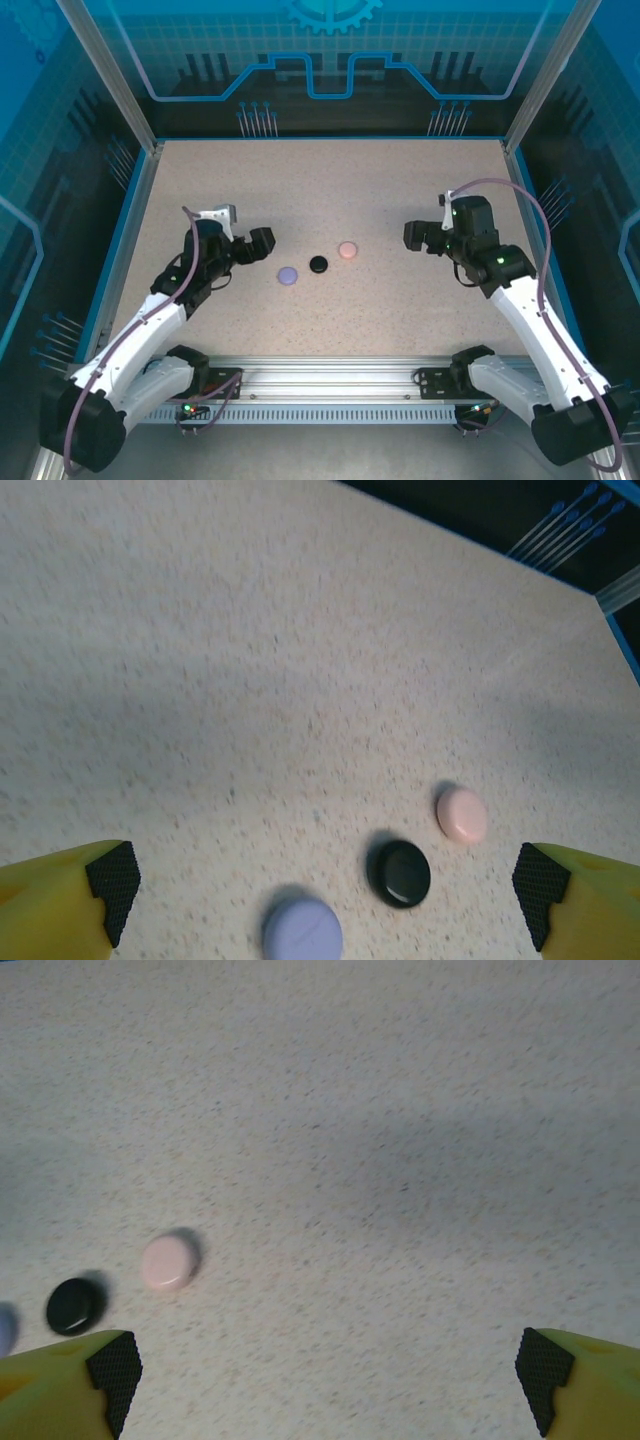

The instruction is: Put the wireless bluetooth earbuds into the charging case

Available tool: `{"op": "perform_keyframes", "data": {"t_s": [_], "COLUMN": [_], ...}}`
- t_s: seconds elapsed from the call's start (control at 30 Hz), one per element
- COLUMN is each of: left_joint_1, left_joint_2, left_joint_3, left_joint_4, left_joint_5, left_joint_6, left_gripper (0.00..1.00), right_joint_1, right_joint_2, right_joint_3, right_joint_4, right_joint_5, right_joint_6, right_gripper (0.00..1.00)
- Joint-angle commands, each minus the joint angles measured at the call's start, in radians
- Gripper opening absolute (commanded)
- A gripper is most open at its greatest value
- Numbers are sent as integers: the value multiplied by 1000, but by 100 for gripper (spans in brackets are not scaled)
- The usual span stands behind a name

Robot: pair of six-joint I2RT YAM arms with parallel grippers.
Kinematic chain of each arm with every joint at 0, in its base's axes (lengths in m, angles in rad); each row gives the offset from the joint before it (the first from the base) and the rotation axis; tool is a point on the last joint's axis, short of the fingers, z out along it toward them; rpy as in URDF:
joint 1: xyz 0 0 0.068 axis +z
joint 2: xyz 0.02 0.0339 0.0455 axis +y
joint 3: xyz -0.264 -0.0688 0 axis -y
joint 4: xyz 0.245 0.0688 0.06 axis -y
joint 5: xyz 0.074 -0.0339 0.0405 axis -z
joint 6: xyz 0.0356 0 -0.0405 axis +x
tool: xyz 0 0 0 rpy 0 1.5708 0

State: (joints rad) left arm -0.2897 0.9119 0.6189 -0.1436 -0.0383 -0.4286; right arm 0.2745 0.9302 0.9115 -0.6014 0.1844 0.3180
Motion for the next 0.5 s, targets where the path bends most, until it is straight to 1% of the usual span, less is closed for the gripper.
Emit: {"op": "perform_keyframes", "data": {"t_s": [0.0,0.07,0.17,0.3,0.37,0.47], "left_joint_1": [23,38,56,79,98,126], "left_joint_2": [-8,-1,29,90,133,216], "left_joint_3": [25,24,21,-21,-54,-72], "left_joint_4": [27,82,163,305,392,442], "left_joint_5": [-73,-97,-156,-277,-287,-294], "left_joint_6": [111,145,199,282,340,357], "left_gripper": [99,99,99,99,99,99], "right_joint_1": [-24,-34,-69,-138,-161,-162], "right_joint_2": [-45,-67,-72,-38,-1,68], "right_joint_3": [-104,-182,-272,-383,-432,-491], "right_joint_4": [168,266,375,547,645,813], "right_joint_5": [108,128,157,98,45,24], "right_joint_6": [-136,-201,-216,-193,-192,-212], "right_gripper": [100,100,100,100,100,100]}}
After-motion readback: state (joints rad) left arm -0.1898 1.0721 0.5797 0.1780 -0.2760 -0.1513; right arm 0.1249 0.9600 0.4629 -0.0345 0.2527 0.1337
